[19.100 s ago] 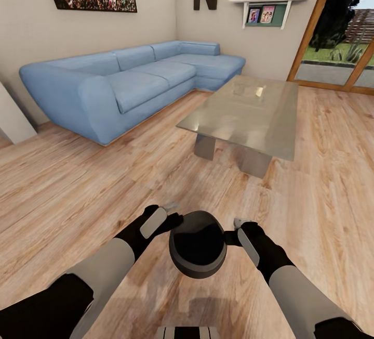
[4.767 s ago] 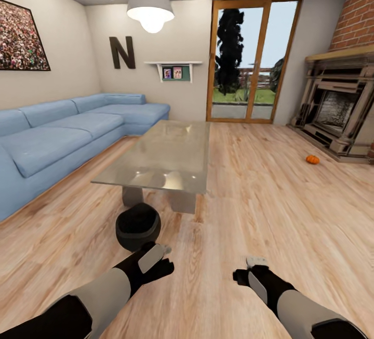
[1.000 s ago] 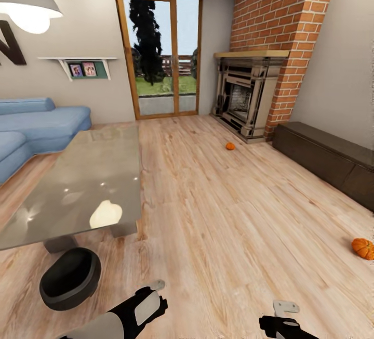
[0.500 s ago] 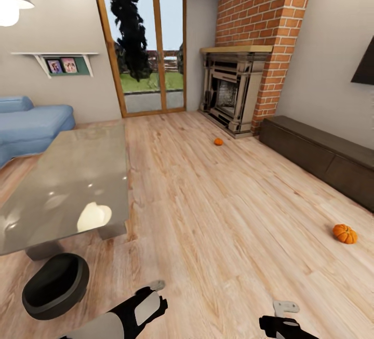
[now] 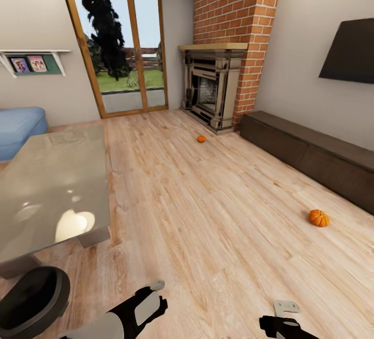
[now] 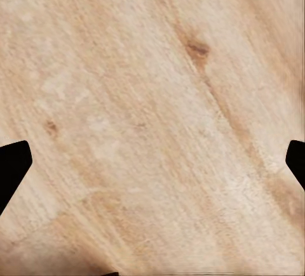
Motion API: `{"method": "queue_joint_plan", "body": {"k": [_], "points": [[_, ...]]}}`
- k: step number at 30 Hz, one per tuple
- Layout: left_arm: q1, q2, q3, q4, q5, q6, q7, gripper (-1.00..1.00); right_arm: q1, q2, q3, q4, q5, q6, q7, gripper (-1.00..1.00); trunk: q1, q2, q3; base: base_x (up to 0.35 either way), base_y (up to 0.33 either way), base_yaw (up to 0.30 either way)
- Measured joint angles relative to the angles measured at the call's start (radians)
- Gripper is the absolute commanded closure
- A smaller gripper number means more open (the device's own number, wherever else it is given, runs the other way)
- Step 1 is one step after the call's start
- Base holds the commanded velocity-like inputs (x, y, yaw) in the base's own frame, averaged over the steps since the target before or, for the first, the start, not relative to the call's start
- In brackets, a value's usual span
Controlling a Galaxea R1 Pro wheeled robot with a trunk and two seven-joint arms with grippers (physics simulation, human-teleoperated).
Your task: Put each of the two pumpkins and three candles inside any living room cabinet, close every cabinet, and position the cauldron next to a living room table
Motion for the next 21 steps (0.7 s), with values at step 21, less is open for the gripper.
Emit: {"method": "queue_joint_plan", "body": {"k": [21], "points": [[0.0,0.001,0.0,0.0,0.0,0.0,0.0,-1.0,0.0,0.001,0.001,0.0,0.0,0.0,0.001,-1.0,0.0,0.0,0.0,0.0,0.0,-0.293]]}}
